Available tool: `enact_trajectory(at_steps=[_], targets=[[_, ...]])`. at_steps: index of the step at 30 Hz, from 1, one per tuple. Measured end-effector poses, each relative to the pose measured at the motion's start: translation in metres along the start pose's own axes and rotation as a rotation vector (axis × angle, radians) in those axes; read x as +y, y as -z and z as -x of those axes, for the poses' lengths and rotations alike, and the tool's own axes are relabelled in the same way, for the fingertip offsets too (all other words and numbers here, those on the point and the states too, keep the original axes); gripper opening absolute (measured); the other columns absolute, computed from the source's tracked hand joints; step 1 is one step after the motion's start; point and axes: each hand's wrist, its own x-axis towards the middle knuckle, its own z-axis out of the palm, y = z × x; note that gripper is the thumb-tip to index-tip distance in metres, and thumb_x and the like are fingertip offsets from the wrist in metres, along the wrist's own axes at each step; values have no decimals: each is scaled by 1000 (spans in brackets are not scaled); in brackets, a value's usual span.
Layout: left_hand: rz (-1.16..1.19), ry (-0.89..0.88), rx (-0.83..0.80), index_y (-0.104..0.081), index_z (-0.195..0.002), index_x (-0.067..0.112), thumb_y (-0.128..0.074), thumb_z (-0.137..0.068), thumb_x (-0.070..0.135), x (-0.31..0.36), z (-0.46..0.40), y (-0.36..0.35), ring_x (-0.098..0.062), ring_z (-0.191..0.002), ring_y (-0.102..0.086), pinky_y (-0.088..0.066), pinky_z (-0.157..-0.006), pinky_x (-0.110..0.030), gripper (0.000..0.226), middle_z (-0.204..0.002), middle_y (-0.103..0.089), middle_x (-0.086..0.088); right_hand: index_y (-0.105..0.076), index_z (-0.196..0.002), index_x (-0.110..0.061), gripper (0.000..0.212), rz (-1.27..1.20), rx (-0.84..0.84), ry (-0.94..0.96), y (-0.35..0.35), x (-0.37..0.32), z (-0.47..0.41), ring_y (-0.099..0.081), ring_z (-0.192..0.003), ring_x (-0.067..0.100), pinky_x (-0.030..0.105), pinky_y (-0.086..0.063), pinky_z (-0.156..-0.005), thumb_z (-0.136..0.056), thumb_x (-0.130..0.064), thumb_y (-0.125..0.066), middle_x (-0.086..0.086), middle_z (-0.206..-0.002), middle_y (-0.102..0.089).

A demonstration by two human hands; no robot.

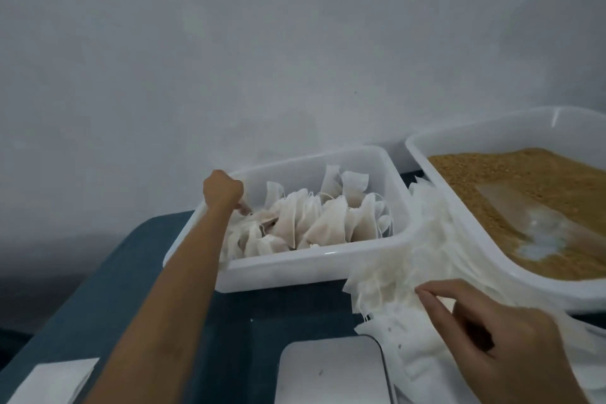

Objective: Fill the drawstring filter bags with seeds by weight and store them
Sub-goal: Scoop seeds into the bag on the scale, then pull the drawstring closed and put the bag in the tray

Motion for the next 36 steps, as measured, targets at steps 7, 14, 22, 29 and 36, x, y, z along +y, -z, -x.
enact_trajectory(at_steps=[7, 14, 22, 29, 36], targets=[[-16, -62, -109, -69, -96, -8, -71, -91, 7, 18, 16, -9, -35, -85, -70, -60, -79, -42, 16, -93, -71, -22, -75, -85, -24, 8, 17, 37, -20, 1, 1, 1, -42, -38, 7, 15, -36, -45, -88, -25, -68, -13, -45, -41], [203, -889, 35, -69, -94, 15, -71, -97, 19, 53, 190, 37, -8, -64, -54, -45, -60, -18, 6, -77, -61, 8, -72, -94, -31, 14, -178, 282, -183, 23, 4, -4, -48, -39, 21, 39, -42, -41, -97, -41, -62, 2, -47, -54], [-23, -1163, -414, -75, -96, 13, -71, -98, 17, 34, 331, 27, -8, -79, -49, -50, -69, -36, 6, -96, -64, 3, -70, -89, -36, 14, -378, 457, -283, 39, 1, -11, -46, -41, 15, 28, -38, -40, -99, -32, -62, -3, -51, -56], [-308, -1437, -449, -78, -98, 15, -85, -77, 3, 43, 366, 6, -23, -81, -65, -46, -56, -29, 25, -95, -66, -2, -67, -85, -29, 16, -404, 505, -326, 38, 6, -14, -41, -43, 38, 48, -35, -39, -99, -32, -63, 11, -48, -47], [-572, -1714, -436, -69, -90, 21, -70, -83, 13, 57, 399, -25, -19, -76, -47, -40, -56, -32, 11, -91, -51, 1, -67, -83, -26, 17, -428, 539, -354, 39, 9, -14, -39, -47, 42, 52, -37, -43, -100, -29, -63, 16, -48, -44]])
